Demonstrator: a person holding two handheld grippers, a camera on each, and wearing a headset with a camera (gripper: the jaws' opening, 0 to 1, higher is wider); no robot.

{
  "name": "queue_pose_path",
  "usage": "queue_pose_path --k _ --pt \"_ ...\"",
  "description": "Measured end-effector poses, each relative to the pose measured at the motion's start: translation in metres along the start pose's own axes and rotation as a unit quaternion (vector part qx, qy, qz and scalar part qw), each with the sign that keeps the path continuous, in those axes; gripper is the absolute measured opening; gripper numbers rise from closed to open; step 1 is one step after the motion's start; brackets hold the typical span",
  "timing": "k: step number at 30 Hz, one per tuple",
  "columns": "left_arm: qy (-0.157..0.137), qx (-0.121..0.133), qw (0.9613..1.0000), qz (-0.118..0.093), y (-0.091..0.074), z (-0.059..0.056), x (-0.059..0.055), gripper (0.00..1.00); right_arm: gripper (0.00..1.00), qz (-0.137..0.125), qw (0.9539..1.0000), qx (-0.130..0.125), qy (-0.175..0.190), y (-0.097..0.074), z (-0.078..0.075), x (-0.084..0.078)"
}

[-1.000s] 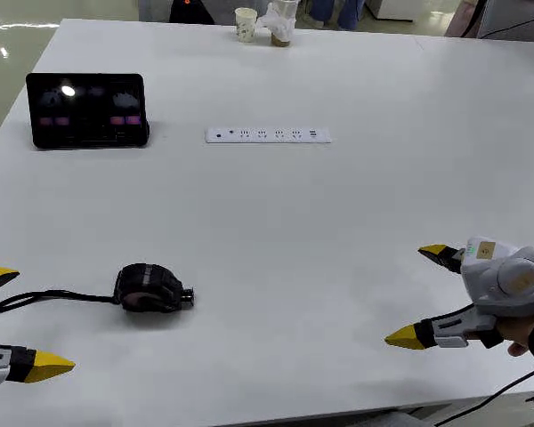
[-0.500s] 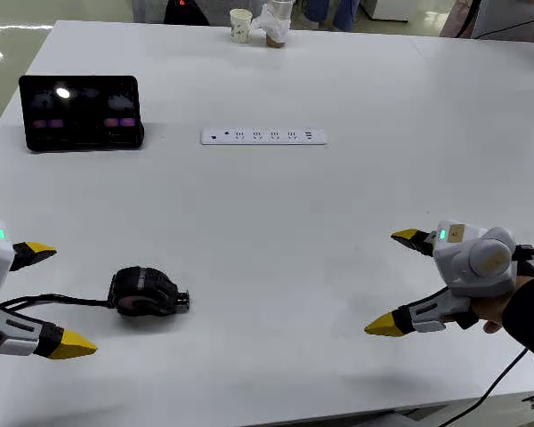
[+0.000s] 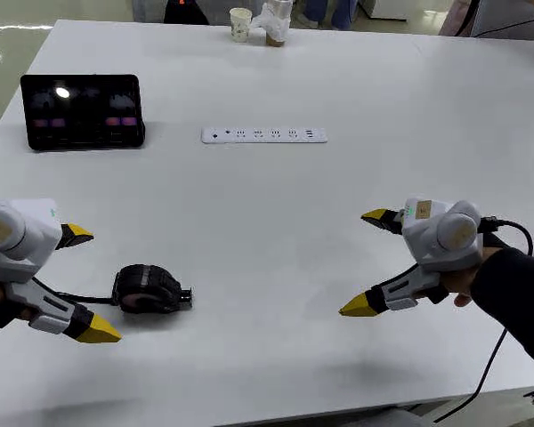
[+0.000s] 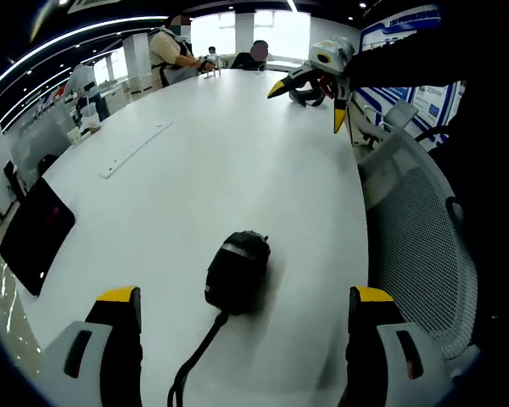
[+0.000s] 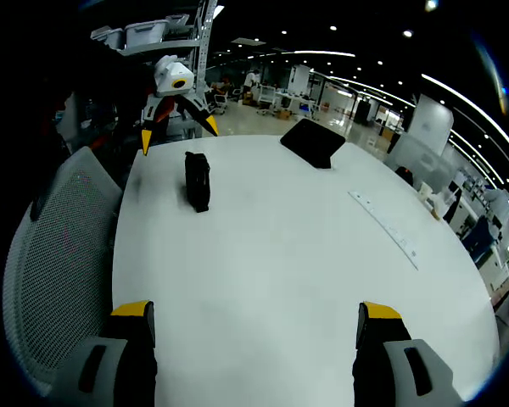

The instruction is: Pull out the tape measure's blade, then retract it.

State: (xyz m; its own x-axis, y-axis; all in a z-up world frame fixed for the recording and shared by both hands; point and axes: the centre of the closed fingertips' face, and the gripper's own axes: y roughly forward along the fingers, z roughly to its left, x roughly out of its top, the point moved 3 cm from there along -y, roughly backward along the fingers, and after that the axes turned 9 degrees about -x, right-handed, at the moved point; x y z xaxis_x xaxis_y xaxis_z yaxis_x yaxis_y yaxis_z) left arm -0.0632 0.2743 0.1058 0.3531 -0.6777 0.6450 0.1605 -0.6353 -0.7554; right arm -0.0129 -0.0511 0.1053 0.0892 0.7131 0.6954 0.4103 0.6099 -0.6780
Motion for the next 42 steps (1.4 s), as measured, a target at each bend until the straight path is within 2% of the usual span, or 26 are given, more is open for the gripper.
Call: queue_pose_path --k 6,9,13,20,23,25,34,42 --pt "0.011 -0.008 0.9998 0.011 0.009 0.001 0.006 0.99 0.99 -0.002 0.9997 0.021 -0.013 0.012 0.009 0.009" --pt "0.025 -0.012 0.9992 0.028 0.014 0.002 0.008 0.99 0.99 -0.004 0.9992 0.034 -0.019 0.019 0.012 0.013" --pt "0.041 -0.020 0.9982 0.039 0.020 0.003 0.012 0.99 0.99 -0.010 0.9987 0.045 -0.024 0.029 0.017 0.022" --pt "0.065 -0.027 0.9965 0.047 0.030 0.007 0.019 0.99 0.99 -0.015 0.9973 0.064 -0.031 0.044 0.027 0.036" --pt "0.088 -0.031 0.9936 0.064 0.035 0.008 0.018 0.99 0.99 -0.017 0.9969 0.070 -0.031 0.051 0.031 0.040" --pt "0.108 -0.031 0.9903 0.082 0.038 0.009 0.015 0.99 0.99 -0.031 0.9960 0.077 -0.034 0.056 0.035 0.046" --pt "0.111 -0.054 0.9867 0.106 0.056 0.011 0.010 0.90 0.99 -0.019 0.9944 0.099 -0.032 0.083 0.049 0.053" --pt "0.110 -0.060 0.9849 0.119 0.065 0.016 0.009 0.84 0.99 -0.021 0.9926 0.118 -0.024 0.103 0.061 0.063"
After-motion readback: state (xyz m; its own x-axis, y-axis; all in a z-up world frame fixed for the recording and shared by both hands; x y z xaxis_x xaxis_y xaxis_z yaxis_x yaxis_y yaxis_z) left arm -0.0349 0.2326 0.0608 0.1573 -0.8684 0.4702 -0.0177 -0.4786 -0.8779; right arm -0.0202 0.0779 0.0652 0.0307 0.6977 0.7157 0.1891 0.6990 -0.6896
